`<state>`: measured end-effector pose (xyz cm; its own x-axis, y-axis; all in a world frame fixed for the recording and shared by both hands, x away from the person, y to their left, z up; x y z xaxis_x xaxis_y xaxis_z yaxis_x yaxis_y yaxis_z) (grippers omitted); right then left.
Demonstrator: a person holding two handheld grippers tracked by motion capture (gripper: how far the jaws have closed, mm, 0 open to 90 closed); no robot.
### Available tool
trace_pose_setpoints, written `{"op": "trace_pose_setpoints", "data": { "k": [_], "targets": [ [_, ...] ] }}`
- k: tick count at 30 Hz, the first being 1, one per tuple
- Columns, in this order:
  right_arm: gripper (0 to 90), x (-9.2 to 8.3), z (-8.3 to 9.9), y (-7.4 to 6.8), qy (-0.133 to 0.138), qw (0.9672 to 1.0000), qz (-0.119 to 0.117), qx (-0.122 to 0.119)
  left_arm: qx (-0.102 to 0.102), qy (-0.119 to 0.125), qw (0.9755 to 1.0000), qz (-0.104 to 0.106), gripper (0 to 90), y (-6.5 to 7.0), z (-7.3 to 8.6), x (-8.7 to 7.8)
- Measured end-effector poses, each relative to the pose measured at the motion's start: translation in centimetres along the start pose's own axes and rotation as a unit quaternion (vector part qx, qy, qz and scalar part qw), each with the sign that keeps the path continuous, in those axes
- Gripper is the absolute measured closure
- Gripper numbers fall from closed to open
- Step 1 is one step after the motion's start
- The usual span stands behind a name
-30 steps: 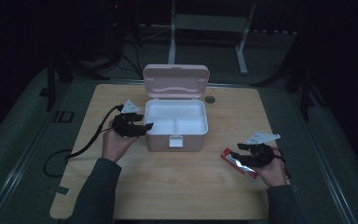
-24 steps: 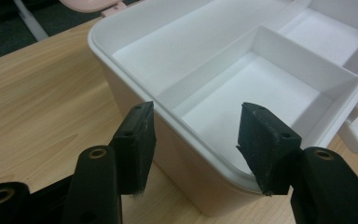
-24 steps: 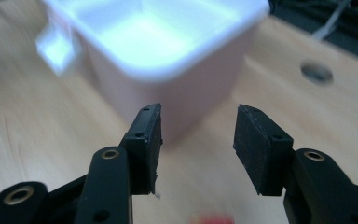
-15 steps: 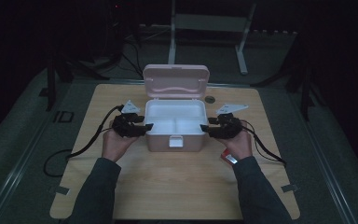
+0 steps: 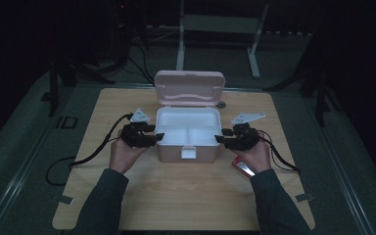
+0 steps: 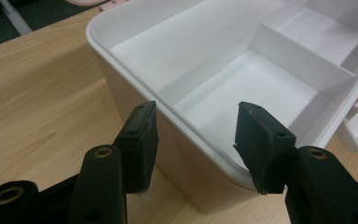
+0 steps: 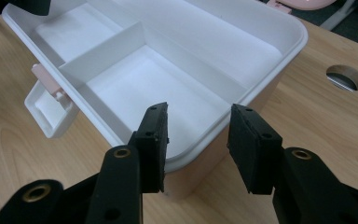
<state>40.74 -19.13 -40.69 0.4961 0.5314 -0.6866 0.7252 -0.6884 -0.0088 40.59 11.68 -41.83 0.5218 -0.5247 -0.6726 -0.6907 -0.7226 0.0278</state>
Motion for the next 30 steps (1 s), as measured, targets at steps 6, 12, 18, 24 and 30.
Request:
{"op": "trace_pose_setpoints", "data": {
  "k": [6, 12, 18, 24, 30],
  "targets": [
    [57.8, -1.0, 0.9, -0.5, 0.0, 1.0, 0.003, -0.002, 0.011, 0.001, 0.9999, 0.006, 50.0, 1.1, 0.3, -0.4],
    [57.7, -1.8, 1.7, -1.3, 0.001, 1.0, 0.006, -0.005, 0.014, -0.007, 0.9999, -0.002, 49.8, 2.3, 0.5, -0.8],
    [57.6, -2.0, 1.8, -1.4, -0.003, 0.9999, 0.002, -0.01, 0.023, -0.003, 0.9997, -0.011, 50.4, 2.7, 0.7, -1.0],
    [54.8, -2.1, 1.1, -1.4, 0.001, 0.9992, 0.015, -0.037, 0.019, 0.023, 0.9993, -0.024, 46.4, 2.2, 0.4, -2.6],
    [52.4, -2.5, -0.4, -1.9, 0.017, 0.9963, 0.007, -0.084, 0.017, 0.041, 0.9984, -0.037, 45.2, 1.8, 1.0, -4.6]
  ]
}}
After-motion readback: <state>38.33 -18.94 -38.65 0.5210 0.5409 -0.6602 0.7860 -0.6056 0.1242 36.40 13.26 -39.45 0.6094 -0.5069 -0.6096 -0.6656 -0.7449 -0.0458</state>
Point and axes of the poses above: each handheld gripper's, and its own axes: x roughly forward along the jaws, z roughly out of its underside, y roughly to its right, the point moved 4 cm from there along x, roughly forward along the jaws, and after that the axes turned 4 degrees about -y, right-handed, at the moved point
